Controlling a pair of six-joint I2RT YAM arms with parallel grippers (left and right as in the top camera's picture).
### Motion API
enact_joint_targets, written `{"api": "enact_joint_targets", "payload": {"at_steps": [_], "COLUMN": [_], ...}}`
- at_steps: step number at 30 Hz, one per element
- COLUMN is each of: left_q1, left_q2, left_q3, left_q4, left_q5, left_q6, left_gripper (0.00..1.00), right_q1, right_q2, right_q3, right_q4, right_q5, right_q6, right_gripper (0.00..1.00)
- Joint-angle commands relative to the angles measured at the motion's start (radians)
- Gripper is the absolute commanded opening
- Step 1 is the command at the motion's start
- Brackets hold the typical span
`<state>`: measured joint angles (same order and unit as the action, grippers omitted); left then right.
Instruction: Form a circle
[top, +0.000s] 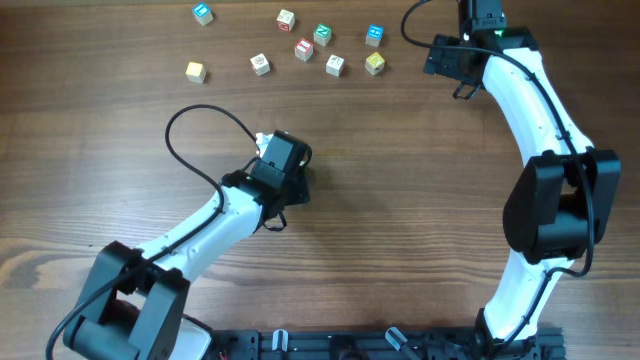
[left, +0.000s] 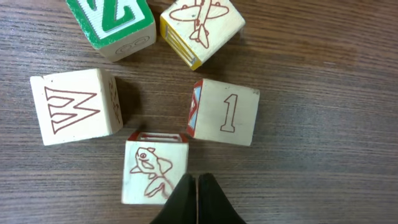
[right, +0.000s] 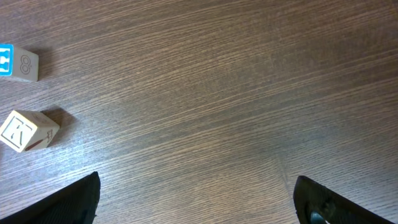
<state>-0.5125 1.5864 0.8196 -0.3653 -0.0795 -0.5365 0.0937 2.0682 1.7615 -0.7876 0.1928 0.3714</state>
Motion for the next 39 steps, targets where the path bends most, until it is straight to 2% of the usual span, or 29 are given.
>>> {"api": "enact_joint_targets", "payload": {"at_steps": [1, 8, 13, 17, 20, 26, 30, 32, 35, 36, 39], "left_q1": [-0.003, -0.002, 0.023, 0.134, 0.283, 0.534, 0.607, 0.606, 0.606, 0.606, 0.606], "left_q2": [0.018, 0.007, -0.081, -0.192, -0.259, -0.264, -0.264, -0.264, -0.264, -0.264, -0.264], "left_q3": [0.003, 0.004, 0.005, 0.005, 0.005, 0.005, 0.005, 0.005, 0.005, 0.005, 0.005], "left_q4": [0.014, 0.039, 0.108, 0.148, 0.147, 0.057, 0.011, 0.006, -0.026, -0.052, -0.077], "left_q5": [0.001, 0.0, 0.0, 0.0, 0.0, 0.005, 0.005, 0.005, 0.005, 0.005, 0.005], "left_q6": [0.009, 0.009, 0.008, 0.004, -0.031, -0.104, -0.104, -0.1, -0.1, -0.1, -0.1], "left_gripper": [0.08, 0.09, 0.09, 0.1, 0.11, 0.12, 0.19, 0.3, 0.95, 1.0, 1.0], "right_q1": [0.001, 0.001, 0.001, 0.001, 0.001, 0.001, 0.001, 0.001, 0.001, 0.001, 0.001], "right_q2": [-0.01, -0.01, -0.01, -0.01, -0.01, -0.01, -0.01, -0.01, -0.01, -0.01, -0.01], "right_q3": [0.015, 0.014, 0.015, 0.014, 0.015, 0.015, 0.015, 0.015, 0.015, 0.015, 0.014], "right_q4": [0.002, 0.002, 0.002, 0.002, 0.002, 0.002, 0.002, 0.002, 0.002, 0.002, 0.002], "right_q5": [0.02, 0.02, 0.02, 0.02, 0.02, 0.02, 0.02, 0.02, 0.02, 0.02, 0.02], "right_q6": [-0.004, -0.004, -0.005, -0.005, -0.005, -0.005, -0.005, -0.005, -0.005, -0.005, -0.005], "right_gripper": [1.0, 1.0, 1.0, 1.0, 1.0, 1.0, 1.0, 1.0, 1.0, 1.0, 1.0]}}
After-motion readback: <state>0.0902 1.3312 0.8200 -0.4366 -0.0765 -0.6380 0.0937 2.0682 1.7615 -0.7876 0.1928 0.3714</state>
